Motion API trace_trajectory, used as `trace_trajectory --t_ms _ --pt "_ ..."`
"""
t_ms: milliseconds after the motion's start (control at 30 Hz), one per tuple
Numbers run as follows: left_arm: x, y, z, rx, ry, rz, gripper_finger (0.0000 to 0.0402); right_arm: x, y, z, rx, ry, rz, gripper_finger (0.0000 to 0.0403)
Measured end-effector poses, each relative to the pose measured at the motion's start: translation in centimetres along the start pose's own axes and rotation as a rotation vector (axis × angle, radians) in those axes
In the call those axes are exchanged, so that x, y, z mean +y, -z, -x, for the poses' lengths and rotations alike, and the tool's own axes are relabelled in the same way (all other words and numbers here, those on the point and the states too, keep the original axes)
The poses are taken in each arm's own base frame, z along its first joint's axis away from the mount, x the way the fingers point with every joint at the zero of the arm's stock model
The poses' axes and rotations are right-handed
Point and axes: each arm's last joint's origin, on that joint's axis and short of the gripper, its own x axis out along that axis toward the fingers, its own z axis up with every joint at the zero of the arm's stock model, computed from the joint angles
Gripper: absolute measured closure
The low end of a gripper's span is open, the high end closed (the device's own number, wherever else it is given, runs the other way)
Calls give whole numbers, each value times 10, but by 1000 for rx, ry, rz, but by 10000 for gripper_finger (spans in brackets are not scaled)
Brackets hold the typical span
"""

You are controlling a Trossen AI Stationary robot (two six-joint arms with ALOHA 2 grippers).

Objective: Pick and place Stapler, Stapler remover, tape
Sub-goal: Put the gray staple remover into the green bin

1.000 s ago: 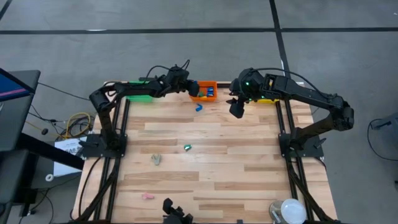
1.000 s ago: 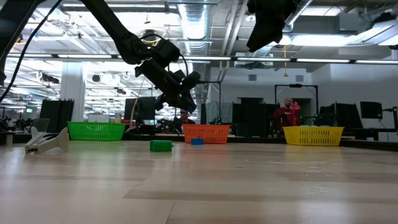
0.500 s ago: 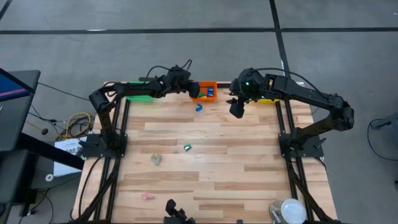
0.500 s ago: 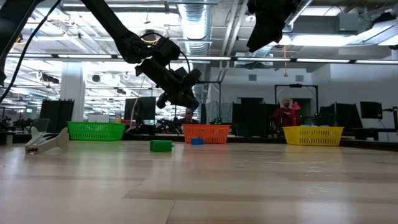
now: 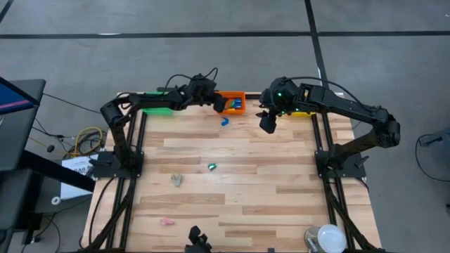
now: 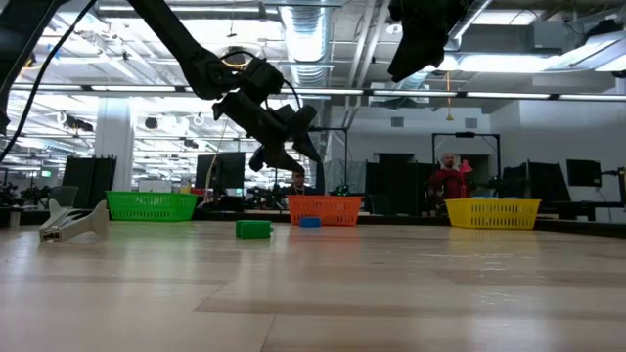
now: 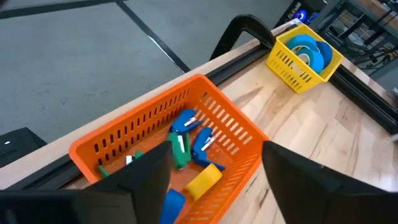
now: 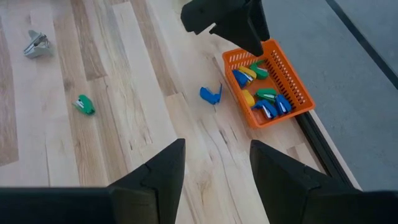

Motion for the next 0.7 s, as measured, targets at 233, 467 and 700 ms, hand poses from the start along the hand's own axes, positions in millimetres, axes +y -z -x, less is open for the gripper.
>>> trace_trajectory --t_ms 233,467,700 --pt "-9 -13 17 -20 83 -58 137 0 0 0 0 0 -2 230" --pt "-34 -34 65 -61 118 -227 147 0 0 0 0 0 -2 230" --pt "-57 -36 107 -19 155 -327 150 0 0 0 0 -1 -2 230"
